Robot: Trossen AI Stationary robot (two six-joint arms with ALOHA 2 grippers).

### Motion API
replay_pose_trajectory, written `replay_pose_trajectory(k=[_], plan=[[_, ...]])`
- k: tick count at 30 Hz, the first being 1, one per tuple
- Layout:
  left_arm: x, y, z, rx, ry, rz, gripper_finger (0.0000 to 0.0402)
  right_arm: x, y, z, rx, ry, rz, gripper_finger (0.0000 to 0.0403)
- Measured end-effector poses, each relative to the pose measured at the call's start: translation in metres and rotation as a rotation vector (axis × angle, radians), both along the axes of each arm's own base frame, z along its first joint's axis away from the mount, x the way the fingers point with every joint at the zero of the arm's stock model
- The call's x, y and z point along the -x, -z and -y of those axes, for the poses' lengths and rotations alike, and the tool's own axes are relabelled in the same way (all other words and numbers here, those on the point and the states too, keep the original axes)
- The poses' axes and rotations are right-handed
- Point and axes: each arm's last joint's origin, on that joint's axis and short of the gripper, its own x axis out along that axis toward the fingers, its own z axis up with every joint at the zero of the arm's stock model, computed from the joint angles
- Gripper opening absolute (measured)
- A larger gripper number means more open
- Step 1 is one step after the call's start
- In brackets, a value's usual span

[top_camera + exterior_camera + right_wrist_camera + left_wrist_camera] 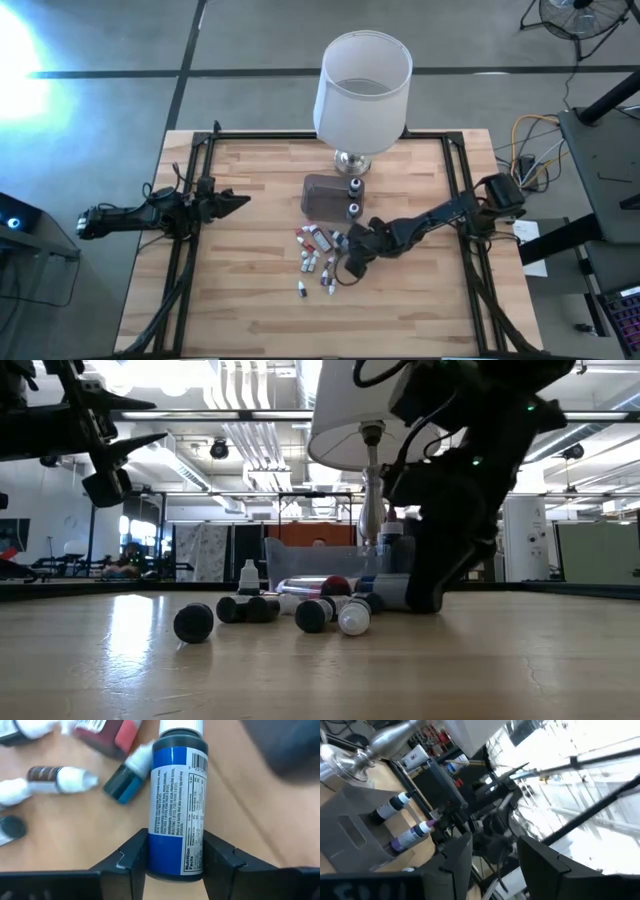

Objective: Pick & Place food coloring
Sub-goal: Put the big blue food coloring bottle into the black bin

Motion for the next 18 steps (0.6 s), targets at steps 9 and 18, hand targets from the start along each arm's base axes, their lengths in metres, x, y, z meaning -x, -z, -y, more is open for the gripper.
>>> replay_pose_trajectory(k=[9, 18], plan=[[0.0, -0.012, -0.003, 0.157, -0.073, 0.033, 0.0135, 0.018, -0.036, -0.03, 0.036, 0.233, 0.213, 0.0134], [-0.03, -0.03, -0.001, 0.076, 0.019, -0.245, 0.0125, 0.033, -0.062, -0.048, 0.19, 0.302, 0.417, 0.0133]])
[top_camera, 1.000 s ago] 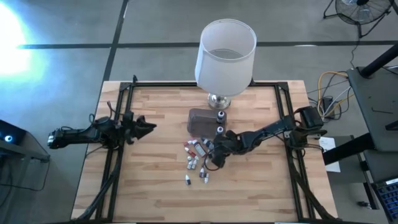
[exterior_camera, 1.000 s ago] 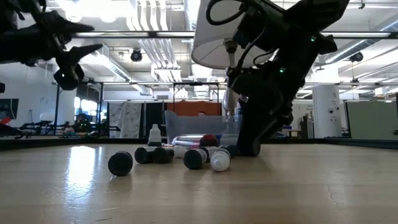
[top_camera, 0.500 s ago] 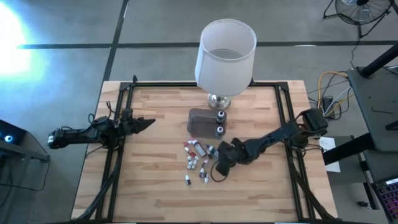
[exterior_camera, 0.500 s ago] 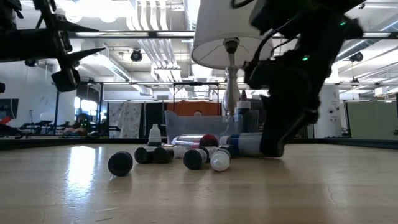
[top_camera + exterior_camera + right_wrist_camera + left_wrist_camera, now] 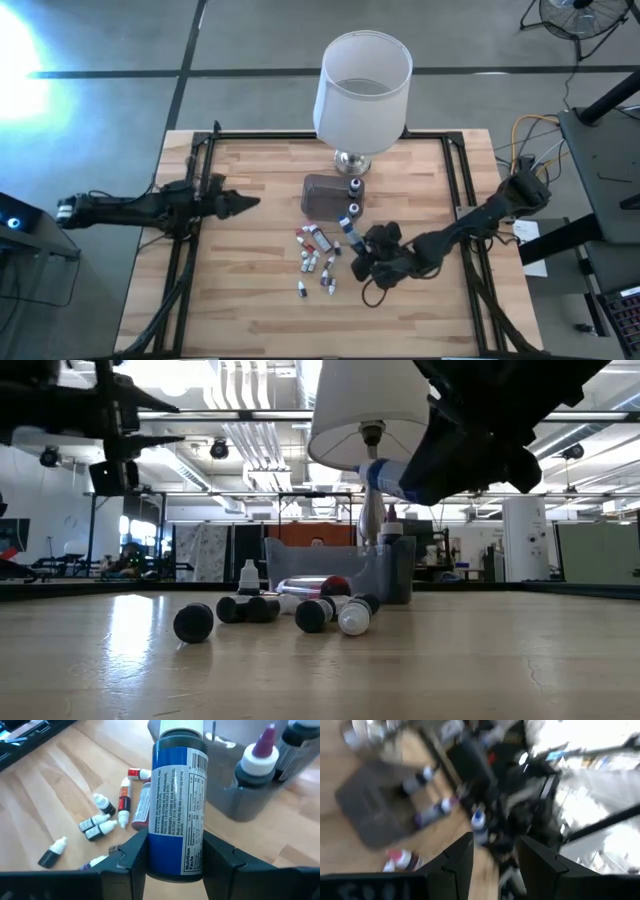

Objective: Pick & Place food coloring
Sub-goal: Put the big blue food coloring bottle into the black bin

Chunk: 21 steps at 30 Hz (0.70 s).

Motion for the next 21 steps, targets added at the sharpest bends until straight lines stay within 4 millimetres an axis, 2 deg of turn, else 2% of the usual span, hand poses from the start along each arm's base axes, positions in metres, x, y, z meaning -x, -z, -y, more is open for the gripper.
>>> replay_pose_trajectory(k=[4, 7, 13, 18, 21], plan=[[-0.022, -0.001, 0.001, 0.094, 0.072, -0.1, 0.0125, -0.002, 0.003, -0.001, 0.034, -0.034, -0.017, 0.0134], [-0.038, -0.006, 0.001, 0.115, 0.119, -0.115, 0.0126, -0.006, -0.002, -0.003, 0.053, -0.079, 0.019, 0.0135], [-0.076, -0.03, -0.008, 0.017, 0.158, -0.157, 0.0126, -0.01, -0.02, -0.006, 0.104, -0.192, 0.058, 0.0136], [-0.114, -0.048, -0.02, -0.049, 0.242, -0.189, 0.0126, -0.009, -0.025, -0.006, 0.145, -0.258, 0.03, 0.0136], [-0.132, -0.052, -0.023, -0.09, 0.288, -0.245, 0.0127, -0.008, -0.027, -0.006, 0.148, -0.26, 0.029, 0.0136]])
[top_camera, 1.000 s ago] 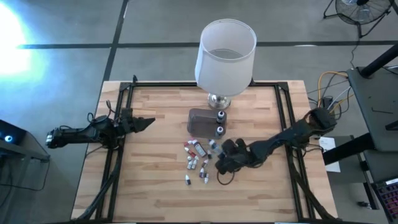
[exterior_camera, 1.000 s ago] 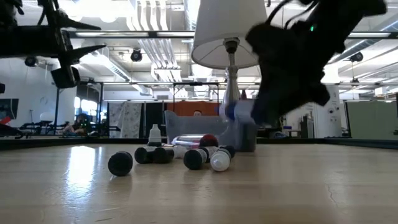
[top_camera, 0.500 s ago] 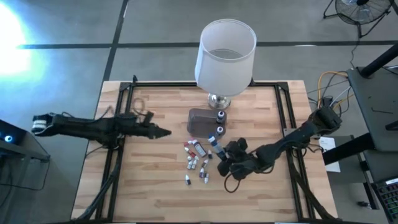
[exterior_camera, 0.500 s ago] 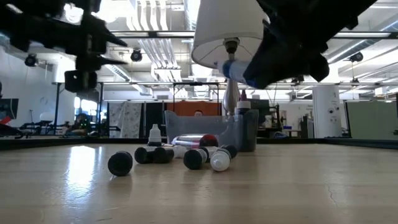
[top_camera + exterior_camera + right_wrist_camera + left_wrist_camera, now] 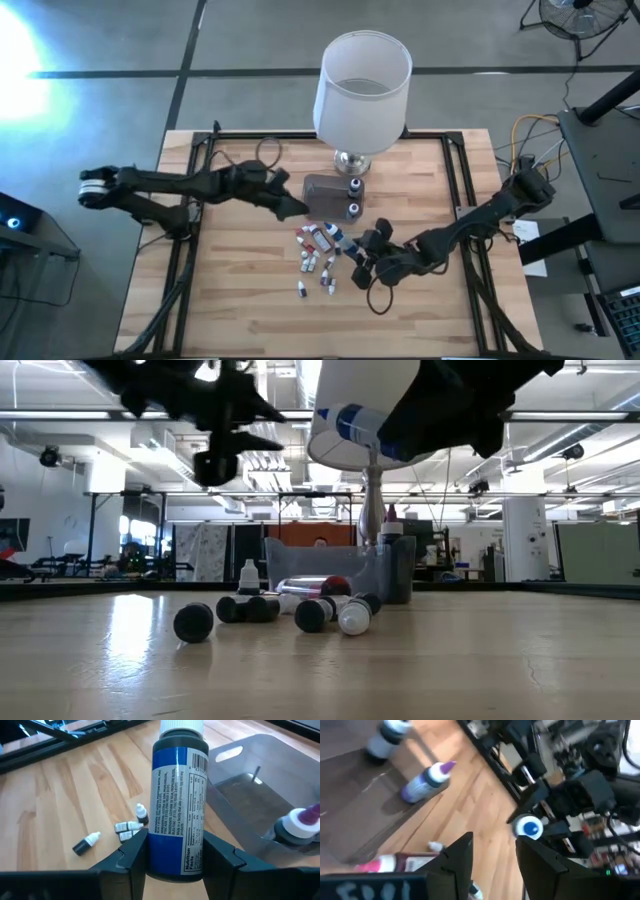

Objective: Pick & Place food coloring
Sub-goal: Put the big blue food coloring bottle into the black bin

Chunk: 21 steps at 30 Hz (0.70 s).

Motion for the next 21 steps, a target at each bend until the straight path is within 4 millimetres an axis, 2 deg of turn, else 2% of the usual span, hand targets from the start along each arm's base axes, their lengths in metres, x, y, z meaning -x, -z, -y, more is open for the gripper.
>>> replay_pose_trajectory(k=[5, 12, 21], plan=[[-0.024, -0.016, -0.001, -0.042, 0.115, 0.048, 0.0149, 0.0, 0.0, 0.0, 0.017, -0.01, -0.006, 0.0136], [-0.048, -0.013, -0.001, -0.126, 0.273, 0.057, 0.0197, 0.001, 0.001, 0.001, 0.049, -0.028, -0.023, 0.0136], [-0.07, 0.0, -0.003, -0.183, 0.401, 0.052, 0.0202, 0.002, 0.003, 0.001, 0.064, -0.031, -0.046, 0.0137]])
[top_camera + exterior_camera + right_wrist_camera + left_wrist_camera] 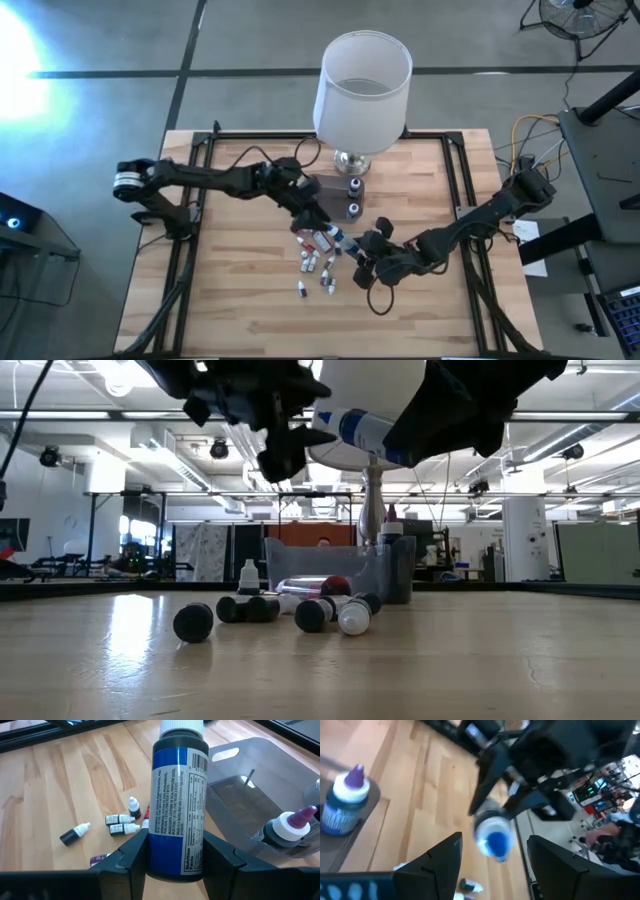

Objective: Pick & Place food coloring
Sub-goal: Put the big blue food coloring bottle into the black bin

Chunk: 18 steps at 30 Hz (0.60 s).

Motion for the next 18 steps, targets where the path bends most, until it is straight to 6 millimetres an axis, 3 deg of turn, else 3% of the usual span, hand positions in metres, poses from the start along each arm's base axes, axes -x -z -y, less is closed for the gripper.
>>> replay_pose_trajectory(k=[10, 18], plan=[[-0.019, 0.002, 0.005, -0.02, 0.057, 0.006, 0.0202, 0.001, 0.003, 0.001, -0.005, 0.008, -0.007, 0.0137], [-0.02, 0.003, 0.007, -0.02, 0.061, -0.003, 0.0202, 0.001, 0.003, 0.002, -0.01, 0.016, -0.007, 0.0137]])
